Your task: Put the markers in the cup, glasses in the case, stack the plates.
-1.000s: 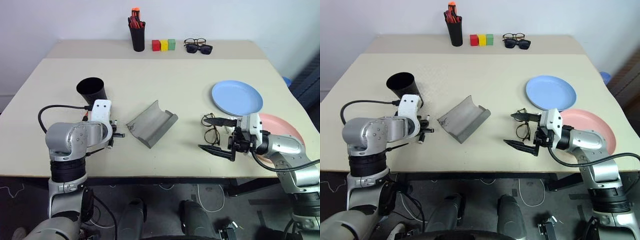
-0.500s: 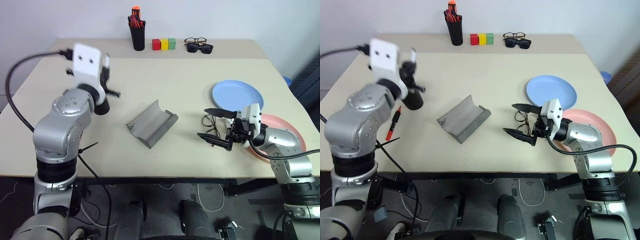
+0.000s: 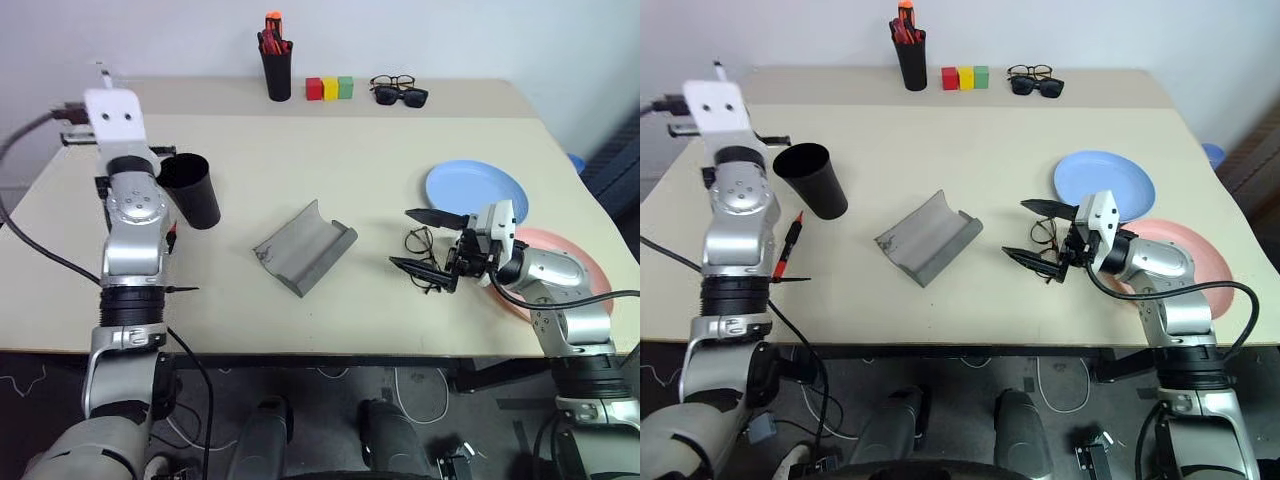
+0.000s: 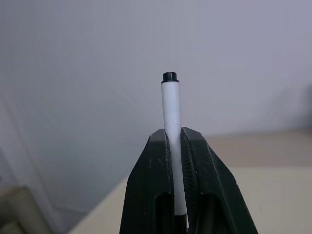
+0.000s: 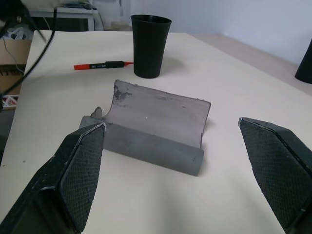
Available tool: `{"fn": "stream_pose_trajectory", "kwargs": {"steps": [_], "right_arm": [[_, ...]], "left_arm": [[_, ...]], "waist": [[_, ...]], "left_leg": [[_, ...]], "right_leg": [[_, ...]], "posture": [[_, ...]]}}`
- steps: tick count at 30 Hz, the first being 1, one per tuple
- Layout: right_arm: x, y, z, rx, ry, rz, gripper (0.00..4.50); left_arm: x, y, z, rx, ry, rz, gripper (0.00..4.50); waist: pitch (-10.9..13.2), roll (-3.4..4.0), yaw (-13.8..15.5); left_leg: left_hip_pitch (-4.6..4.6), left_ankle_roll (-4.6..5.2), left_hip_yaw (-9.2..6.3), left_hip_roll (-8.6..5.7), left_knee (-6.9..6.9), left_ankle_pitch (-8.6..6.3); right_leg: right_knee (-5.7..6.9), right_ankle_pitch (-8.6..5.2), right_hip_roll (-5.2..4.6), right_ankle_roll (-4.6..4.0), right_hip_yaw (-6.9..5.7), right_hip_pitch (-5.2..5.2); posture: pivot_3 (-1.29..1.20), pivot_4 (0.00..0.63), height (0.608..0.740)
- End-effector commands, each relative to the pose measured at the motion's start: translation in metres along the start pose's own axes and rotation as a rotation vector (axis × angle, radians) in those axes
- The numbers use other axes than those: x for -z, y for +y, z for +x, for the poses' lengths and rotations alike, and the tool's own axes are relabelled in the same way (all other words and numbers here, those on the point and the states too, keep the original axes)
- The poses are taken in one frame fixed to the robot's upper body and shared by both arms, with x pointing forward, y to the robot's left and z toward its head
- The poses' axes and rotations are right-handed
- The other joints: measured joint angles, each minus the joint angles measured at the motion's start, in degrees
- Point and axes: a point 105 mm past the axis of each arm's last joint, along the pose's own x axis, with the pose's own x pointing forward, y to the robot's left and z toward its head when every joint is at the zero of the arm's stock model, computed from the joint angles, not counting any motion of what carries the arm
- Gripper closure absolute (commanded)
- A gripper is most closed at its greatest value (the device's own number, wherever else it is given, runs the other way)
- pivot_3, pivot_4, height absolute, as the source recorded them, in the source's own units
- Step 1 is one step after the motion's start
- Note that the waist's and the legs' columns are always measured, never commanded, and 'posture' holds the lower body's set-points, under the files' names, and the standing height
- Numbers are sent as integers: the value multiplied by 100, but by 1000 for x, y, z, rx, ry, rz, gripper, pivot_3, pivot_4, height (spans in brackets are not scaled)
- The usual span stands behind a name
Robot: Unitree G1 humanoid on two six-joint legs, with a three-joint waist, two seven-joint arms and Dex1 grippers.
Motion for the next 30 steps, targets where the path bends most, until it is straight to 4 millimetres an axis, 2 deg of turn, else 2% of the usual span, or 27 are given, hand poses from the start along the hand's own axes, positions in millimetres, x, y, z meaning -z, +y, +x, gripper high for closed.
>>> {"fn": "stream_pose_trajectory", "kwargs": {"steps": [1,5,11,17,20,26,29,30], "right_arm": [[-12,-5,-2,20,-23,-46,0],[-12,-5,-4,33,-20,-47,0],[-11,-4,-6,46,-21,-47,0],[-15,-3,-2,49,-27,-51,0],[-20,-2,1,47,-28,-55,0],[-27,-2,3,51,-28,-56,0],[-29,-3,2,58,-24,-56,0],[-29,-4,1,61,-21,-56,0]], "left_arm": [[-26,-13,3,17,-98,-45,4475],[-32,-23,0,52,-112,-84,4475],[-42,-18,-2,68,-118,-89,4475],[-23,-27,-14,105,-74,-61,4475],[-12,-39,-23,150,-49,-56,4475],[-5,-51,-30,189,-24,-71,4475],[-2,-52,-32,205,-7,-73,3474],[-5,-49,-33,209,-15,-88,2987]], "waist": [[1,-1,-7],[1,-1,-28],[1,-1,-38],[0,0,-37],[0,0,-31],[1,0,-23],[1,0,-35],[1,0,-39]], "left_leg": [[-1,0,0,0,0,0],[-2,0,-1,0,-7,0],[-2,0,0,1,-8,0],[1,-1,0,1,-5,0],[1,-1,-1,1,-5,0],[0,-1,-1,1,-4,0],[1,-1,-1,0,-4,0],[0,-1,-1,1,-5,0]], "right_leg": [[-1,1,0,1,0,0],[2,3,0,8,-1,-6],[4,4,0,10,0,-9],[5,4,0,9,0,-5],[6,4,0,9,0,-5],[5,4,0,9,0,-4],[6,4,0,9,0,-5],[6,4,0,9,0,-5]], "posture": [[0,150,740],[0,150,740],[0,150,740],[0,150,740],[0,150,740],[0,150,740],[0,150,740],[0,150,740]]}}
